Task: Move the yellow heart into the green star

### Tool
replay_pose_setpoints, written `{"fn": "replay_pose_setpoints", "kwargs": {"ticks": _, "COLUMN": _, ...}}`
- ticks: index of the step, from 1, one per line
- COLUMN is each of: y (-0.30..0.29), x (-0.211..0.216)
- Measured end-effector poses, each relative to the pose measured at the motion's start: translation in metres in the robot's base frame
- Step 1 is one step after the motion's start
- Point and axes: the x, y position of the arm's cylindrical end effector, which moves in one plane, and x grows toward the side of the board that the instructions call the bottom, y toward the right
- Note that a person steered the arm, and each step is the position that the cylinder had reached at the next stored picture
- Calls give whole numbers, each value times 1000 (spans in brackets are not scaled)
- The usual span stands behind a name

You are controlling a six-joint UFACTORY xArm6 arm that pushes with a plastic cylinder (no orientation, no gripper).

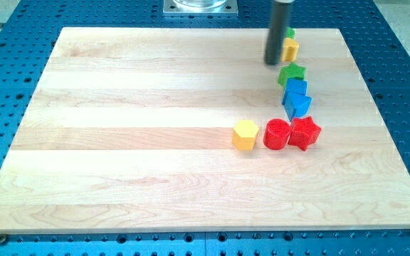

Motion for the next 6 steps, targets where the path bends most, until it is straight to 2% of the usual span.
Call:
{"fn": "replay_pose_setpoints", "kwargs": {"ticks": 1, "y": 22, "x": 6}}
{"fn": "replay_pose_setpoints", "kwargs": {"ticks": 2, "y": 82, "x": 1}}
{"fn": "replay_pose_setpoints", "kwargs": {"ticks": 3, "y": 131, "x": -40}}
{"fn": "replay_pose_setpoints", "kwargs": {"ticks": 4, "y": 78, "x": -64}}
{"fn": "replay_pose_setpoints", "kwargs": {"ticks": 5, "y": 5, "x": -6}}
{"fn": "replay_pose_setpoints", "kwargs": {"ticks": 6, "y": -13, "x": -6}}
